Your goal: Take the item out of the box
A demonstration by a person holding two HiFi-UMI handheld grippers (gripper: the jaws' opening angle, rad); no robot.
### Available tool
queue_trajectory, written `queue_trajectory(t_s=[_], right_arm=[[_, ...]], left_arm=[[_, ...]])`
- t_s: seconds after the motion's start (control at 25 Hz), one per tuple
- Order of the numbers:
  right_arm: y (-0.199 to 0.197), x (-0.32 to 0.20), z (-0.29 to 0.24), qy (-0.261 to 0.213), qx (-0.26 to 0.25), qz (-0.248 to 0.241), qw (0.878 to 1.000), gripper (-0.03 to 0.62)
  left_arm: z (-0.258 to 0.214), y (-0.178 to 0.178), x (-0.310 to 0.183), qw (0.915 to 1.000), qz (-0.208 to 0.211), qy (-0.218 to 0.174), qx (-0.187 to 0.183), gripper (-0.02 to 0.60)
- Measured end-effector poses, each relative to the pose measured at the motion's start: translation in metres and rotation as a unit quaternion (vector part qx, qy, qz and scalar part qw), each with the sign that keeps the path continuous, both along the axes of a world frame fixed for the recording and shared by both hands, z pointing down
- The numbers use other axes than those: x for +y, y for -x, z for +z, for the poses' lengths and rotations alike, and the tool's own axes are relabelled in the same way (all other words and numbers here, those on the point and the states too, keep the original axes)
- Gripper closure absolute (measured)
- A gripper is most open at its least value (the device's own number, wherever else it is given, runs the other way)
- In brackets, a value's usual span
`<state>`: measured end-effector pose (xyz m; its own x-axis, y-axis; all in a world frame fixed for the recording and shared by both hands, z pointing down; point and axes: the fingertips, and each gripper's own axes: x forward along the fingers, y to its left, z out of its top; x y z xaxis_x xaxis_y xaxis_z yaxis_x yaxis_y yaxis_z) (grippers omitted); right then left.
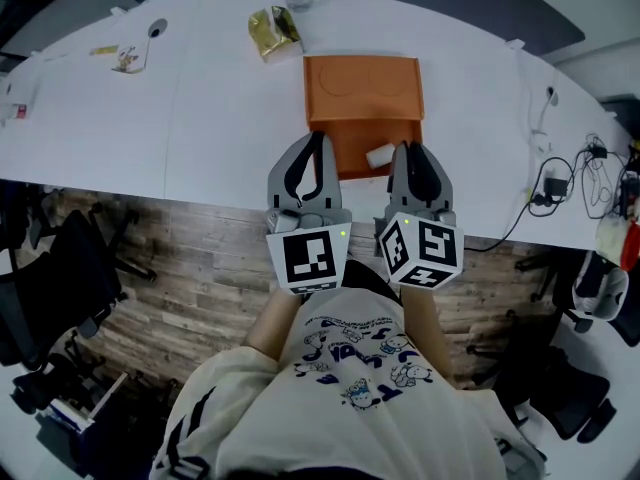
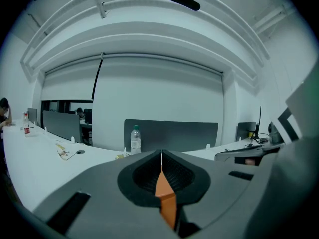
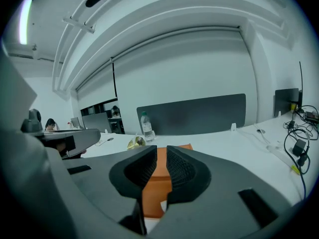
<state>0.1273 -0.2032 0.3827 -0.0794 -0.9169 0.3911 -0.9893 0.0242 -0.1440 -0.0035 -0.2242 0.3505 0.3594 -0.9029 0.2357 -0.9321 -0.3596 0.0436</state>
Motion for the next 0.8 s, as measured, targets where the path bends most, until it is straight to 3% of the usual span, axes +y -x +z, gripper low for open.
queue_trajectory(t_s=[0.8], right_arm=[[-0.009, -0.016, 0.045, 0.06, 0.002, -0.001, 0.998, 0.536]], left_arm=[[0.046, -0.013, -0.019, 0.9982, 0.024, 0.053, -0.014, 0.563]])
